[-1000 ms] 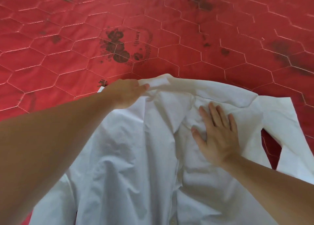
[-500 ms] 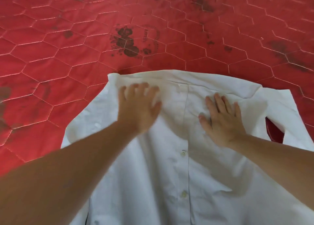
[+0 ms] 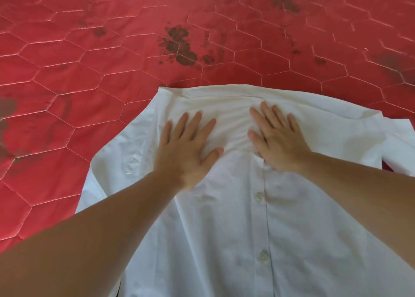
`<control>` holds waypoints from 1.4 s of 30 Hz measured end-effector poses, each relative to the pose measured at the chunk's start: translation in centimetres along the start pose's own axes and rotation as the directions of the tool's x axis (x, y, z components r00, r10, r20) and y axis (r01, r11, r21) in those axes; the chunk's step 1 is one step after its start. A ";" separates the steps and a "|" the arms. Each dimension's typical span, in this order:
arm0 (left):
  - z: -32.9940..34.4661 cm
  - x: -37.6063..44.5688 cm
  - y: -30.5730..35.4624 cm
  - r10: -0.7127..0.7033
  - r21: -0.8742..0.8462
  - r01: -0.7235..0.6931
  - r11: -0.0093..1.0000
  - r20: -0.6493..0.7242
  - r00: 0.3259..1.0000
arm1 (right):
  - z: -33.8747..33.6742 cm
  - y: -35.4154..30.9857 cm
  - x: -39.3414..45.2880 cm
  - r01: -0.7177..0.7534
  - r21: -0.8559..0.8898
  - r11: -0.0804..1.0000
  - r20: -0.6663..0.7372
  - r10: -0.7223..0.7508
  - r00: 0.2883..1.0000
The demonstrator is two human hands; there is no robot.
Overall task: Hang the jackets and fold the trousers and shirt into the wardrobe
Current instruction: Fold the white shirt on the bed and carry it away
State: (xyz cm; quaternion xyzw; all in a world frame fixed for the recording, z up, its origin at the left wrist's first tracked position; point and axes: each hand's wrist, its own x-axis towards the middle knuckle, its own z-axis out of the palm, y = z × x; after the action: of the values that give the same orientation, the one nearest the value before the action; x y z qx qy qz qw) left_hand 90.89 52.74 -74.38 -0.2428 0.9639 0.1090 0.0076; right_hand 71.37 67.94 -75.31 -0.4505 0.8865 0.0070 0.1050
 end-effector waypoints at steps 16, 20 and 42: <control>2.6 -5.6 3.6 -0.087 0.058 0.087 0.995 -0.003 0.996 | 0.5 1.8 -11.9 -0.071 0.021 0.997 -0.095 0.072 0.993; 2.3 -5.5 4.2 -0.123 0.094 0.115 0.989 0.085 0.989 | 0.1 6.7 -16.2 -0.132 0.025 0.991 -0.163 0.135 0.977; 6.9 -9.5 29.7 0.229 0.022 -0.242 0.970 0.253 0.940 | -0.7 23.8 -25.6 -0.630 0.063 0.774 -0.006 0.632 0.775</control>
State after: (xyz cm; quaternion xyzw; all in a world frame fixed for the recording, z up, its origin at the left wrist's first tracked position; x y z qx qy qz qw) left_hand 85.04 84.15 -74.38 -0.1098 0.9799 0.1132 0.1218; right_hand 66.86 102.39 -71.62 -0.1244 0.9874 0.0103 0.0978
